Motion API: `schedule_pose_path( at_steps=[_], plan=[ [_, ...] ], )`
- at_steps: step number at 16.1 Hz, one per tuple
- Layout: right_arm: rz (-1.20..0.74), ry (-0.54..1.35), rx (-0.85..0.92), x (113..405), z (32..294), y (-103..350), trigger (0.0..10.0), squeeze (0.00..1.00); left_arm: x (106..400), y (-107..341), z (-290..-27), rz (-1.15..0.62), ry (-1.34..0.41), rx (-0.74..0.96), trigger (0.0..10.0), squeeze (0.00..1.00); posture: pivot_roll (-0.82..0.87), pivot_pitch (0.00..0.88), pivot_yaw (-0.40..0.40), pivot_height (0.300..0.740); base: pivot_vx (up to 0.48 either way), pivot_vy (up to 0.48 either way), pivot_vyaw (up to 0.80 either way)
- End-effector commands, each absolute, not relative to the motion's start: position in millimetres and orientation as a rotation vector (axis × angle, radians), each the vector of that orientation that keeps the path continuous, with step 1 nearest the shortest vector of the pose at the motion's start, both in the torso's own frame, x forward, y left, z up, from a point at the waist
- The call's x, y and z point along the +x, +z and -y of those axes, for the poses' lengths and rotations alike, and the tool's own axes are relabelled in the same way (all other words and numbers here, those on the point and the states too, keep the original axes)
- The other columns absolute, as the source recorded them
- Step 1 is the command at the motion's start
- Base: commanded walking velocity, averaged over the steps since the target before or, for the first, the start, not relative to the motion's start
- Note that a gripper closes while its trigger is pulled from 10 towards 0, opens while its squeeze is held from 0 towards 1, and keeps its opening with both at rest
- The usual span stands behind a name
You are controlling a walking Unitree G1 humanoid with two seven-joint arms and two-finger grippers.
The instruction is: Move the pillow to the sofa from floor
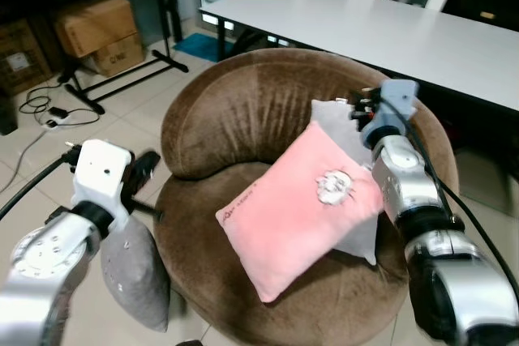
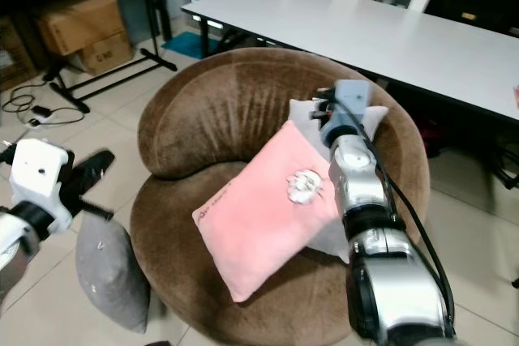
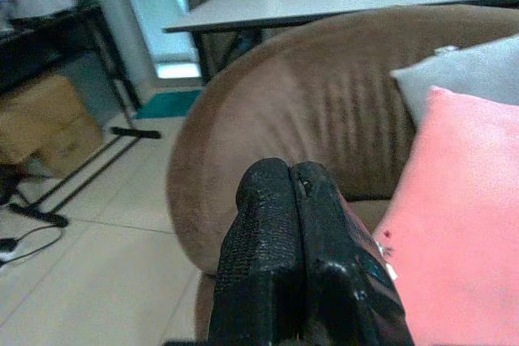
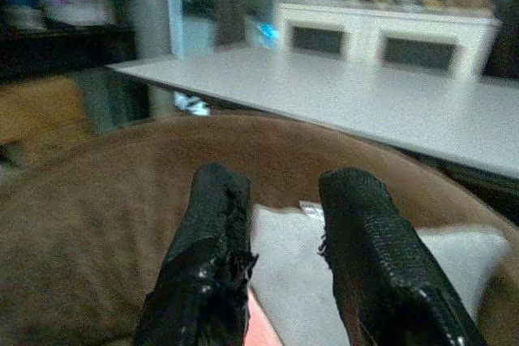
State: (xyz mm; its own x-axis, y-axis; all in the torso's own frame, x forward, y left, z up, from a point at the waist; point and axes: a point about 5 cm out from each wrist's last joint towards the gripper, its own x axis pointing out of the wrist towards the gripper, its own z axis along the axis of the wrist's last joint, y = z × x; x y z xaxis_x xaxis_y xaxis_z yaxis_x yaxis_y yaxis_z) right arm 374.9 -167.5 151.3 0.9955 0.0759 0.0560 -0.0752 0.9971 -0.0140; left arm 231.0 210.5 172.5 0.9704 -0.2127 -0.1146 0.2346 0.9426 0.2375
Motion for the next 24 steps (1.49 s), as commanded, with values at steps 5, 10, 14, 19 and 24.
schedule_pose_path(
  at_steps=[5, 10, 14, 19, 24],
  plan=[
    [0.04, 0.355, 0.048, 318, 142, 153, 10.0, 0.0, 226, 162, -201, -0.094, -0.155, 0.255, 10.0, 0.0, 0.02, 0.0, -0.065, 0.74, 0.0, 0.358, 0.0],
    [-0.075, 0.44, 0.028, 275, 129, 138, 10.0, 0.0, 222, 157, -193, -0.09, -0.122, 0.23, 10.0, 0.0, 0.02, 0.0, -0.073, 0.74, 0.0, 0.48, 0.16],
    [-0.089, 0.414, 0.033, 278, 130, 142, 10.0, 0.0, 224, 158, -195, -0.085, -0.11, 0.235, 10.0, 0.0, 0.03, 0.0, -0.076, 0.74, 0.0, 0.48, 0.6],
    [-0.136, 0.31, 0.039, 279, 132, 135, 10.0, 0.0, 223, 159, -202, -0.068, -0.054, 0.238, 10.0, 0.0, 0.03, 0.0, -0.076, 0.74, 0.0, 0.076, 0.0],
    [-0.128, 0.311, 0.041, 280, 130, 135, 10.0, 0.0, 226, 162, -204, -0.04, -0.024, 0.226, 10.0, 0.0, 0.03, 0.0, -0.076, 0.74, 0.0, 0.0, 0.0]
  ],
)
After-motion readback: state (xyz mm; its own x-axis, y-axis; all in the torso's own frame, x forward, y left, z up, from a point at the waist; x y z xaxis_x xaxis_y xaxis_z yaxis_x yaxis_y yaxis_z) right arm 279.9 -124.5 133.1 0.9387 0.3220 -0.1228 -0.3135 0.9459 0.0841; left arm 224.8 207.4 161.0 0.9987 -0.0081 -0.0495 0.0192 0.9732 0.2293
